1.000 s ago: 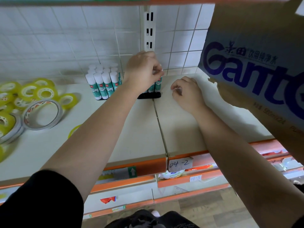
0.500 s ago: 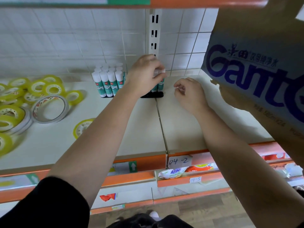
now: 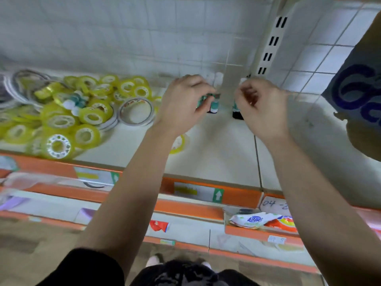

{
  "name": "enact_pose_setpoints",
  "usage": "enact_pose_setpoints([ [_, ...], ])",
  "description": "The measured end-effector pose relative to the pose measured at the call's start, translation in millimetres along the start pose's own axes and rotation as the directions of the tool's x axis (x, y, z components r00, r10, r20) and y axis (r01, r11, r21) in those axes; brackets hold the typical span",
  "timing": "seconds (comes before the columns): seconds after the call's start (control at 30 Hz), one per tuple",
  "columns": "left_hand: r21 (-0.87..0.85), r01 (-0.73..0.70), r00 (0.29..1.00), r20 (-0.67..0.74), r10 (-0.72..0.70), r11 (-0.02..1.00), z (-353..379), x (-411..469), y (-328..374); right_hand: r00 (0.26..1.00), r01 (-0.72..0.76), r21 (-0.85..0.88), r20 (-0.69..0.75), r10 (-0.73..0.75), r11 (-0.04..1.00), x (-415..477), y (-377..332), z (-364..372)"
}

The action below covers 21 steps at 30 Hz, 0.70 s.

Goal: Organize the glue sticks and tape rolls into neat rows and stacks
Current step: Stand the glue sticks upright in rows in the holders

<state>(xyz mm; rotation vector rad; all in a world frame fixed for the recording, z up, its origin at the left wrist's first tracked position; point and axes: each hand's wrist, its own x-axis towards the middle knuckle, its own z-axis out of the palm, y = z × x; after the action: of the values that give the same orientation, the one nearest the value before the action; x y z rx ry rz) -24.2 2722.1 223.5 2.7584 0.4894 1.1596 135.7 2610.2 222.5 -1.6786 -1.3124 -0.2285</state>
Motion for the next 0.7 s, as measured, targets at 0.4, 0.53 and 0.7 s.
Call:
enact_pose_setpoints([
  [0.4,0.125,0.191,0.982,-0.019,-0.19,0.974,-115,-91,-96,0.977,0.076,0.139,0.186,-0.102,0.987,1,-108,128],
  [0.53,0.138,0.228,0.973,-0.06,-0.222,0.964,-153,-117,-136,0.973,0.065,0.165,0.206,-0.099,0.984,2,-143,168],
  [0.7,0.124,0.288,0.955,-0.104,-0.276,0.95,-191,-140,-183,0.969,0.051,0.13,0.233,-0.081,0.99,10,-181,217],
])
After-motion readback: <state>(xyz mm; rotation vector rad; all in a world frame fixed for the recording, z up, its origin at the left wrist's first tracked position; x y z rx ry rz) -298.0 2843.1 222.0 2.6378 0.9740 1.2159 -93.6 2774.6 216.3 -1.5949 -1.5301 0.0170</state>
